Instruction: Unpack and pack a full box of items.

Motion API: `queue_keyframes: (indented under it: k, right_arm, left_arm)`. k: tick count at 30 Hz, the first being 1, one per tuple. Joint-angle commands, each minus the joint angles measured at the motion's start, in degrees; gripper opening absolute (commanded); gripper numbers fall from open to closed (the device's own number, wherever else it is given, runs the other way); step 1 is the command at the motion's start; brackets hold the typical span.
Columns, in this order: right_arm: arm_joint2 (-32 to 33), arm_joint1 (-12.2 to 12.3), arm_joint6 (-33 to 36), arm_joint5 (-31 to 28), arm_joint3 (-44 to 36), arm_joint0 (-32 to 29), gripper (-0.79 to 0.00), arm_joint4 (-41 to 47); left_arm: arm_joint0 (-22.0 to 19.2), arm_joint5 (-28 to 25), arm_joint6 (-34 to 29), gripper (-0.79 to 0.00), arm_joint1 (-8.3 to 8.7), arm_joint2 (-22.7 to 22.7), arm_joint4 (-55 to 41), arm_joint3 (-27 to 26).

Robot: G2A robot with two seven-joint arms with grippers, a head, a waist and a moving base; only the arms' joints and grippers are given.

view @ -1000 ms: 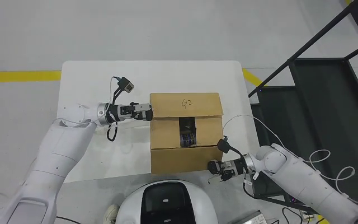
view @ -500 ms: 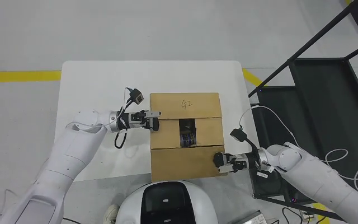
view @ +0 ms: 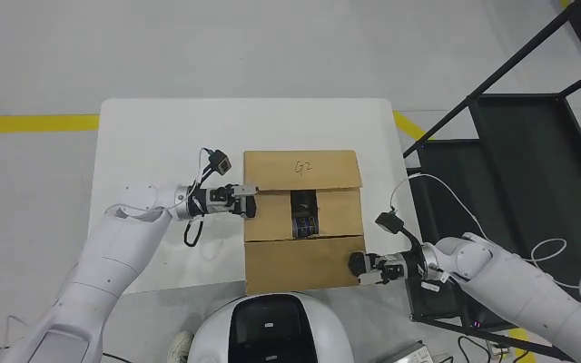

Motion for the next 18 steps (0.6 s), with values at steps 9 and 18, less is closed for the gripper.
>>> queue_keyframes:
  k: [9, 18]
  right_arm:
    - [-3.60, 0.59, -1.30, -1.30, 2.01, 3.17, 0.000, 1.87]
    - [-5.84, 0.86, -2.42, -2.42, 3.77, 4.96, 0.000, 4.97]
  left_arm:
    - [-4.93, -1.85, -1.62, 0.000, -1.98, -0.61, -7.80, 6.30]
    - [-11.83, -5.18, 0.56, 0.000, -5.72, 1.90, -12.34, 14.80]
